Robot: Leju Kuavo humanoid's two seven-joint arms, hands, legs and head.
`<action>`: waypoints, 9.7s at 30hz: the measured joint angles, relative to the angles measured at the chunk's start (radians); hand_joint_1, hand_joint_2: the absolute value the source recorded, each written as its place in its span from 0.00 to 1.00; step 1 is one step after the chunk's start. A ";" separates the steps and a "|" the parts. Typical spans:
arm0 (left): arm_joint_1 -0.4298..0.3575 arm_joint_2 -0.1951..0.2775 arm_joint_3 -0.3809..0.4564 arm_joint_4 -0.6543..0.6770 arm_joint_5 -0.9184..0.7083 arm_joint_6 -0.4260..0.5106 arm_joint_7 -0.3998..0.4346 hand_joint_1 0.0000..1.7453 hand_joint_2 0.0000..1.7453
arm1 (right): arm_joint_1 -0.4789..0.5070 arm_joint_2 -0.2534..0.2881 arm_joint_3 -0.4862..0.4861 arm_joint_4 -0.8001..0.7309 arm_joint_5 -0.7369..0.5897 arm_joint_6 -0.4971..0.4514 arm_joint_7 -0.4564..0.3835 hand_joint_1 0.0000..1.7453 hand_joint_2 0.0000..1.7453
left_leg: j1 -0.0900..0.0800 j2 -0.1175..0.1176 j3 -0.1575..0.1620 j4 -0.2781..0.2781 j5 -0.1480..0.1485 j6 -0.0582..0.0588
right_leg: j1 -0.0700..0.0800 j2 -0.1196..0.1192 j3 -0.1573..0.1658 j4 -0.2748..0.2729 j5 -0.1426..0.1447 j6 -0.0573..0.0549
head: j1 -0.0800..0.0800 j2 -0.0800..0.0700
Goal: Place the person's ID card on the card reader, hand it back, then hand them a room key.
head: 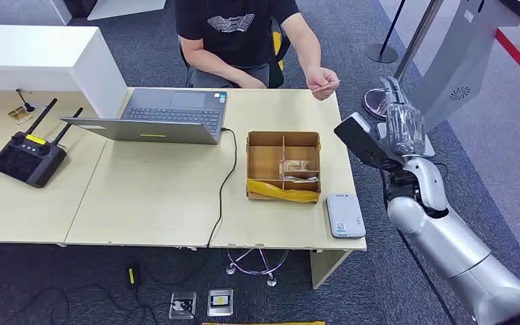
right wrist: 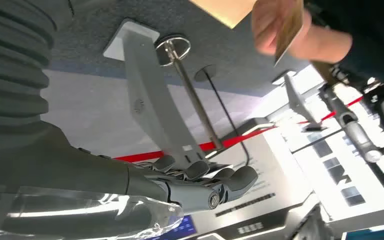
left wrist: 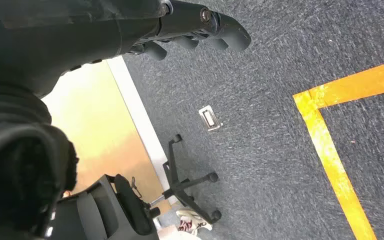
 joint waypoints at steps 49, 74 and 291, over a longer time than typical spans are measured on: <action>0.002 0.000 -0.002 0.000 -0.009 0.000 0.011 0.00 0.00 | -0.044 0.125 0.160 0.263 0.117 -0.101 -0.049 1.00 1.00 | 0.000 0.001 0.000 0.000 0.000 0.000 | 0.000 0.001 -0.001 0.000 0.000 0.000 | 0.000 0.000; 0.002 0.008 -0.002 0.000 0.004 0.000 0.018 0.00 0.00 | -0.043 0.133 0.160 0.299 0.081 -0.122 -0.071 1.00 1.00 | 0.000 0.001 0.000 0.000 0.000 0.000 | 0.000 0.002 -0.001 0.000 0.000 0.000 | 0.000 0.000; 0.006 0.014 -0.002 -0.005 -0.007 0.000 0.015 0.00 0.00 | 0.135 0.124 0.214 0.017 0.037 0.054 0.091 0.00 1.00 | 0.000 0.005 -0.001 0.000 0.000 0.000 | 0.000 0.005 -0.002 0.000 0.001 -0.001 | 0.000 0.000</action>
